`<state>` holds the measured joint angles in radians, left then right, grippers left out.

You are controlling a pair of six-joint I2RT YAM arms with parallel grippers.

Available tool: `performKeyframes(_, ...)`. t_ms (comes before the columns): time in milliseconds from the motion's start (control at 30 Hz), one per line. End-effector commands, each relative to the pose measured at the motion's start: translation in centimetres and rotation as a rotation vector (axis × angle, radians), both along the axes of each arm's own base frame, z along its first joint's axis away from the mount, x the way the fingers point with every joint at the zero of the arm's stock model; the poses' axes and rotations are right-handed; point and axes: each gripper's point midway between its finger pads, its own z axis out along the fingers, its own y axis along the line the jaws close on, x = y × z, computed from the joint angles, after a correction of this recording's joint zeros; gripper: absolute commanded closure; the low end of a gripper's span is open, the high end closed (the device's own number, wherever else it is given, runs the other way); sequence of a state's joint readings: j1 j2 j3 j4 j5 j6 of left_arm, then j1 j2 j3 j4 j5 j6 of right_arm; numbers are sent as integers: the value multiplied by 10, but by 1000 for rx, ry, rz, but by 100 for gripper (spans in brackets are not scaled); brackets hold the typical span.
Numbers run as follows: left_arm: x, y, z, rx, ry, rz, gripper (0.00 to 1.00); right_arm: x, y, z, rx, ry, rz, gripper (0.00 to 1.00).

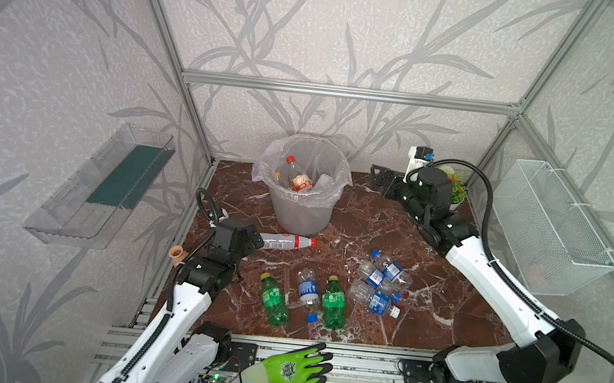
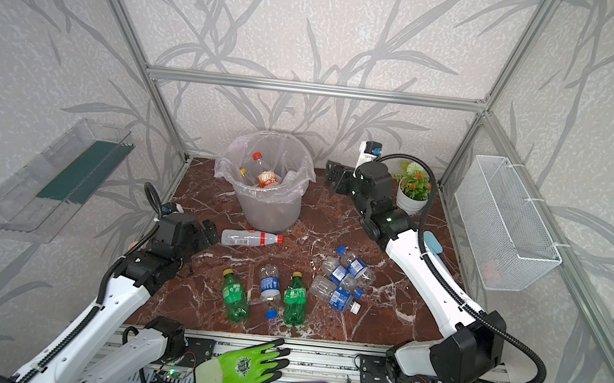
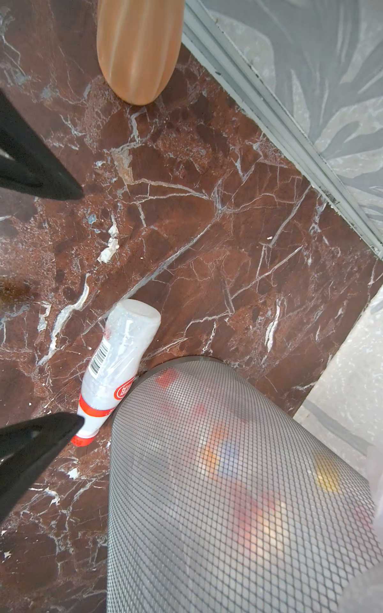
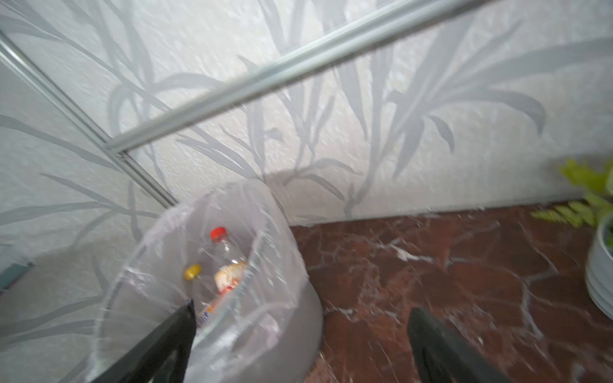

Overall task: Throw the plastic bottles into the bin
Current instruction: 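Withdraw the right gripper while the left gripper descends onto the white red-striped bottle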

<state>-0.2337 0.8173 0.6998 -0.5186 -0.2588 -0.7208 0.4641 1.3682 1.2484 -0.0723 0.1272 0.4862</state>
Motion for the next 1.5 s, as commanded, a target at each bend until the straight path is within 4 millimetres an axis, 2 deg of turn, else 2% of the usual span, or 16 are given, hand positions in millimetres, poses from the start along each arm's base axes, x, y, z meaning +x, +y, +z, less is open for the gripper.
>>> performKeyframes(0,1,-4,-15,-110,10,57,1,-10,-24,-54,28,114,-52,1)
performKeyframes(133,3,-7,-28,-222,21,143,1,-34,-58,-117,43,249,-123,1)
performKeyframes(200,5,-10,-32,-281,21,172,1,-47,-71,-138,43,285,-147,1)
performKeyframes(267,7,-14,-36,-344,15,205,1,-58,-84,-155,74,322,-191,1)
performKeyframes(400,12,-20,-47,-452,5,259,6,-72,-102,-171,99,346,-239,1)
performKeyframes(600,23,-29,-67,-574,17,317,15,-83,-116,-179,92,358,-278,1)
performKeyframes(767,37,-33,-73,-585,27,329,15,-87,-119,-182,90,363,-281,1)
performKeyframes(1033,54,-43,-94,-662,58,343,16,-92,-126,-183,79,361,-304,1)
performKeyframes(1233,73,-53,-108,-719,96,333,21,-98,-133,-184,73,362,-329,1)
performKeyframes(1467,87,-54,-119,-725,124,344,21,-104,-140,-184,63,362,-351,1)
